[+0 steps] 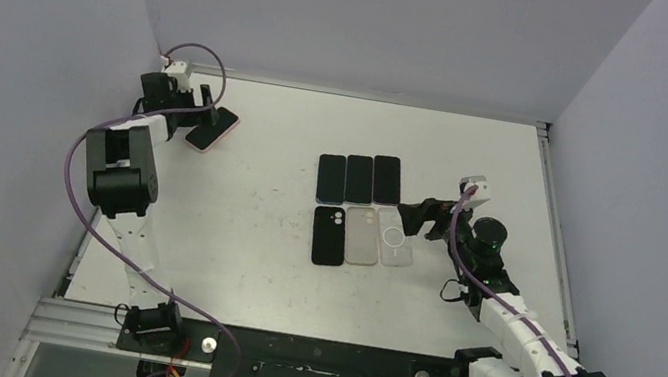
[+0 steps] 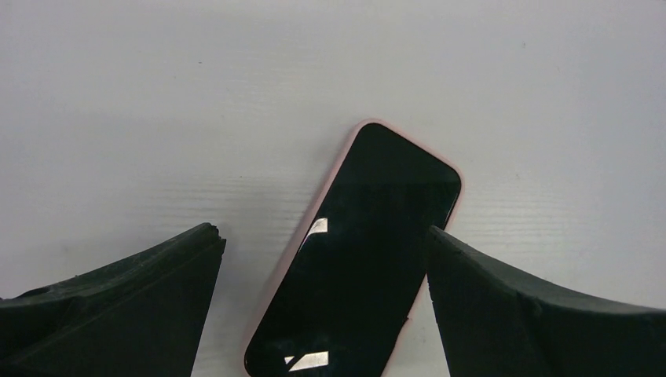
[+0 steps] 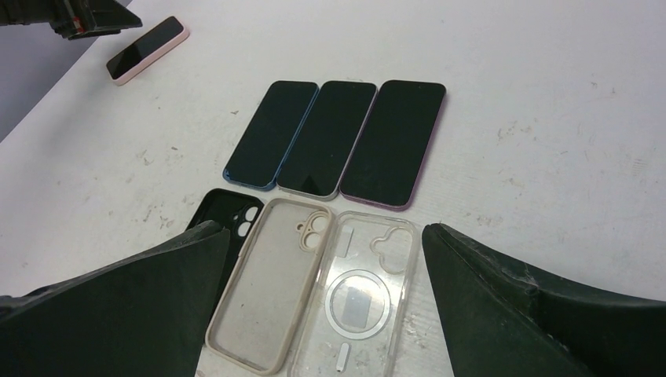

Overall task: Take the phone out of the phone case
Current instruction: Pick up the phone at the center of the board.

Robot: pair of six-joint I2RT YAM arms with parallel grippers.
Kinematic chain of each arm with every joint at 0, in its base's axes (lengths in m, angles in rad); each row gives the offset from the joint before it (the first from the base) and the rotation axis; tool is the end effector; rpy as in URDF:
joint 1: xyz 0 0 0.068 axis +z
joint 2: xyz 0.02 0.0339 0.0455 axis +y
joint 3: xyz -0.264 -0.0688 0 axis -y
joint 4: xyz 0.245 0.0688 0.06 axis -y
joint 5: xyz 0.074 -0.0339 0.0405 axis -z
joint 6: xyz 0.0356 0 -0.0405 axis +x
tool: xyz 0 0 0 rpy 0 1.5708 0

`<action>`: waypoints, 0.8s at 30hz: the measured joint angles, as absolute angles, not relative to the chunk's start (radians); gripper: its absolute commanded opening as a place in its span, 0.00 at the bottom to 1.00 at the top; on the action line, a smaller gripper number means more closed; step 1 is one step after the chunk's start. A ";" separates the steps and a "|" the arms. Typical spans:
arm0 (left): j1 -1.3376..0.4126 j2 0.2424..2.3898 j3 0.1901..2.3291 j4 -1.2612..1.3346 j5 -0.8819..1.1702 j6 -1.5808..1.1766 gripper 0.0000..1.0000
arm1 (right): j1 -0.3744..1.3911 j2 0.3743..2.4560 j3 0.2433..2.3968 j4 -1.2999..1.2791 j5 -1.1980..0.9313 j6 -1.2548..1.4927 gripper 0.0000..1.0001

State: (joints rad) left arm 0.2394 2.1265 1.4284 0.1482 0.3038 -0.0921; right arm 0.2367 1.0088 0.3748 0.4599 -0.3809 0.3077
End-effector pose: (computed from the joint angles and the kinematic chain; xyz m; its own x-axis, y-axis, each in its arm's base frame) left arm 0.4665 0.1029 0.1698 -0.5075 -0.2142 -0.8346 -0.0253 0.9719 -0.2341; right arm 0.2085 0.0639 0.2216 -0.3342 0.2086 -0.9191 -0.4957 0.7905 0.3597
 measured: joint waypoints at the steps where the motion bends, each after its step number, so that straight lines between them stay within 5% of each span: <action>1: 0.240 2.151 1.452 0.137 0.324 -0.072 0.98 | 0.237 1.012 0.375 0.462 -0.381 0.307 1.00; 24: 0.149 2.234 1.531 0.011 0.421 0.181 0.94 | 0.257 1.074 0.373 0.487 -0.362 0.306 1.00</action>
